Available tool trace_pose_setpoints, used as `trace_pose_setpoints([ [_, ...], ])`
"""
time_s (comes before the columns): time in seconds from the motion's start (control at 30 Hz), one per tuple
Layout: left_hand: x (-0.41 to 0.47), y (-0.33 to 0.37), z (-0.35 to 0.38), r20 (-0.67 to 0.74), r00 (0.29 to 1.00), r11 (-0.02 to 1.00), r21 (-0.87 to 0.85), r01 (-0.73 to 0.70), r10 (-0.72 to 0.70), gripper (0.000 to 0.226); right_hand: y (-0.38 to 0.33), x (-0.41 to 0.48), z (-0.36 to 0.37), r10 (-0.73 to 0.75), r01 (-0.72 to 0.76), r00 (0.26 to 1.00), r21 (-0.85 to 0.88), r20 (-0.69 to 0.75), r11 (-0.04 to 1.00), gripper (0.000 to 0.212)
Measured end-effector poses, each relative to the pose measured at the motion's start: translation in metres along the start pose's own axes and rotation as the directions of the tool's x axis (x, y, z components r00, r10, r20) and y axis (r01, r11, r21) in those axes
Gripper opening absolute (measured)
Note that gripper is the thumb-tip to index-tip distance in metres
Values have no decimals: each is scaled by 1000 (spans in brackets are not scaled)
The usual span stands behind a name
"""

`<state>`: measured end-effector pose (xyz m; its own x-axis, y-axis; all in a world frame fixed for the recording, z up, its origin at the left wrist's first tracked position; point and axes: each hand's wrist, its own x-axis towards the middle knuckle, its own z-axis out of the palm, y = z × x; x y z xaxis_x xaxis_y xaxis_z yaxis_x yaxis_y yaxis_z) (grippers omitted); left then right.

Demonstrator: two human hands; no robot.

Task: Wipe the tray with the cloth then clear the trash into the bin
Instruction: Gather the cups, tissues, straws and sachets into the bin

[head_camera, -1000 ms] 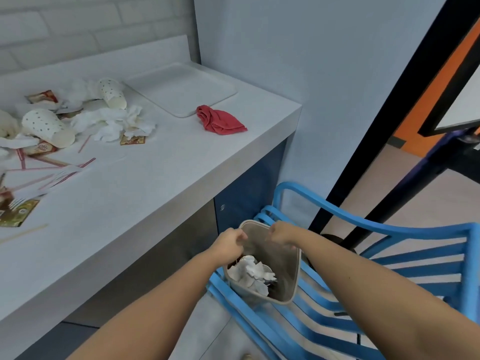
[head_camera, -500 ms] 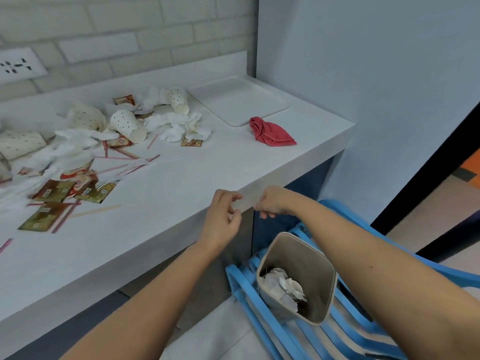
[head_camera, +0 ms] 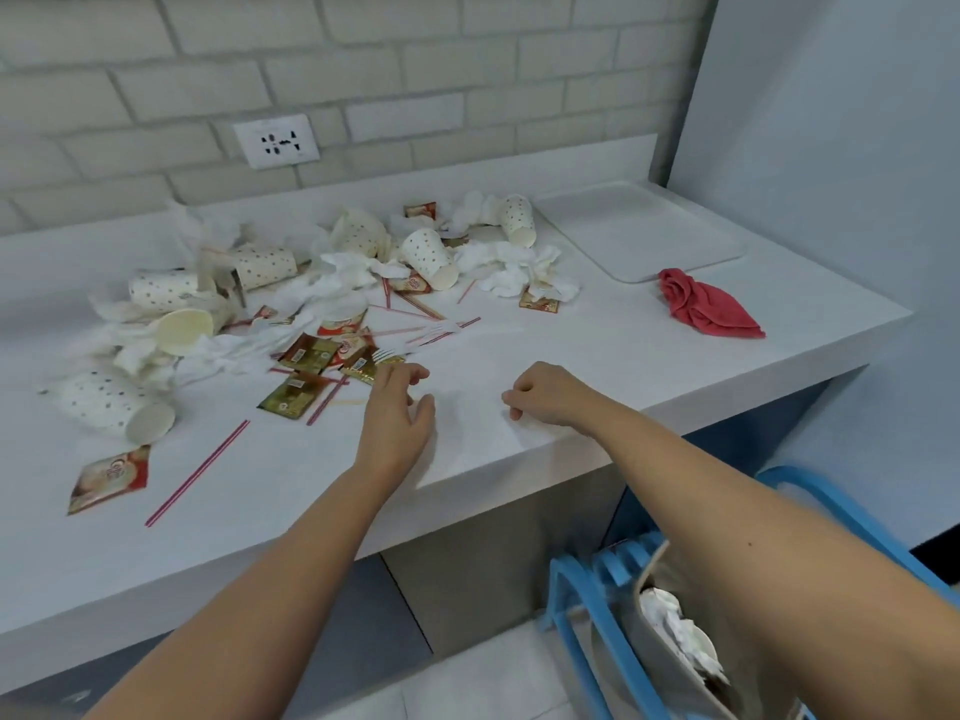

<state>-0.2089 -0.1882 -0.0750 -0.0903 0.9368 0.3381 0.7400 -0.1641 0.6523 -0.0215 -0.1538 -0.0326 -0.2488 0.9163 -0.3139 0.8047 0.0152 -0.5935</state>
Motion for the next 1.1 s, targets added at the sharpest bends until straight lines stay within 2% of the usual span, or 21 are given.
trace_pose_setpoints([
  [0.1,11,-26,-25,-35,997,997,46,68,-66,25,-19,19,9,-25,26,999,21,-25,999,25],
  [0.23,29,-52,-50,-92,966,958,138,253,-242,28,-32,49,19,-41,41,992,5,-118,999,27],
  [0.4,50,-70,-73,-78,888,797,411,442,-453,49,-44,79,22,-46,36,965,-43,-259,998,26],
  [0.5,58,-73,-76,-48,843,732,470,493,-536,66,-51,93,23,-24,-11,948,-108,-318,994,34],
  [0.6,62,-80,-75,-17,822,736,433,519,-570,68,-56,104,22,-16,-46,934,-166,-356,985,48],
  [0.73,65,-89,-79,-2,807,727,433,532,-590,74,-58,117,21,-26,-79,948,-313,-318,946,56],
  [0.83,72,-97,-85,29,777,701,453,551,-629,78,-57,124,22,-15,-103,956,-385,-292,917,47],
  [1.0,79,-102,-93,195,778,780,368,506,-597,36,-59,130,19,27,-133,973,-456,-231,880,33],
  [1.1,82,-100,-100,247,777,806,315,502,-580,38,-61,131,14,40,-91,991,-442,-124,893,23],
])
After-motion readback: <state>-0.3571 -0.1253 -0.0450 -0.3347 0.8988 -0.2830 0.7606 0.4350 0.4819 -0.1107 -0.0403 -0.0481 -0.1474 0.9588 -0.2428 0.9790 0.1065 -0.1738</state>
